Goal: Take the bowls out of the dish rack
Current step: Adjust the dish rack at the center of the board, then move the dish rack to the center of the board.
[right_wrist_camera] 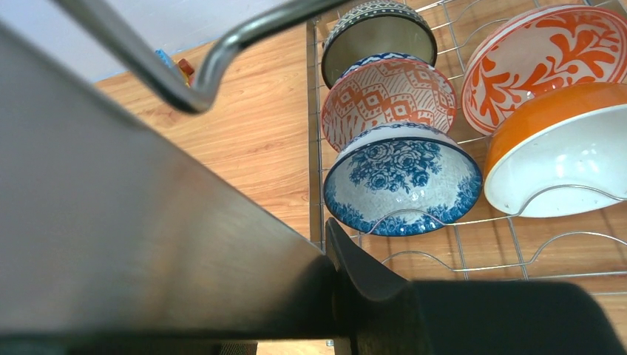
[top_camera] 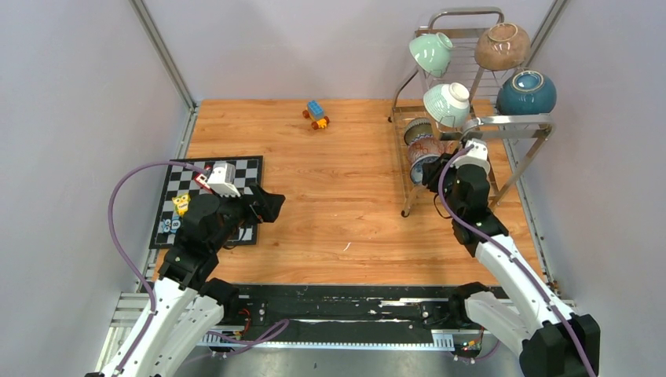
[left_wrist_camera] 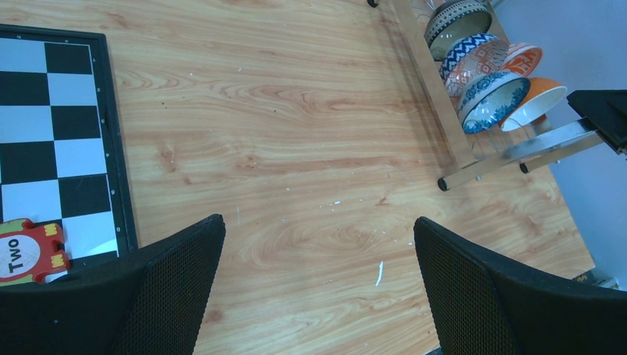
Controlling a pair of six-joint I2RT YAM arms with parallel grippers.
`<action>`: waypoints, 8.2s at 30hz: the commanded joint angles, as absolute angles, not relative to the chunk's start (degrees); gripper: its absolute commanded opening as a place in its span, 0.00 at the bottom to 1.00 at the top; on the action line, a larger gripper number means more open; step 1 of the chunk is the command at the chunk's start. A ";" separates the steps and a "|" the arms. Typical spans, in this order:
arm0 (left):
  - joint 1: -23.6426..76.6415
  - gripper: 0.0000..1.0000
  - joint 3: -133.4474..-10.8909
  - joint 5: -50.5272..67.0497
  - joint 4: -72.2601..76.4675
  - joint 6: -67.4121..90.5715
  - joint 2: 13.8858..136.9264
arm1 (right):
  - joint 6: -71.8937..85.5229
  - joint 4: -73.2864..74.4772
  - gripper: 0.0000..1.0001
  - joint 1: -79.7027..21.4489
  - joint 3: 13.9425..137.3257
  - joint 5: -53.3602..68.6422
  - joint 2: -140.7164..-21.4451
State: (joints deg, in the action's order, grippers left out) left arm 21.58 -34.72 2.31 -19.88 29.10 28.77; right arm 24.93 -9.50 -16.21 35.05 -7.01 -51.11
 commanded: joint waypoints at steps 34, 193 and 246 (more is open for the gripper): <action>21.95 1.00 -35.37 8.78 -11.10 29.20 31.32 | 26.19 4.33 0.62 -39.77 31.98 -10.23 -42.67; 68.74 0.00 -28.70 -55.21 6.36 10.78 57.11 | 32.52 12.47 0.03 -32.55 24.10 -16.07 -35.37; 51.78 1.00 -66.78 -28.95 -22.45 24.31 43.83 | 25.04 33.82 0.90 -32.58 65.50 -4.55 -28.38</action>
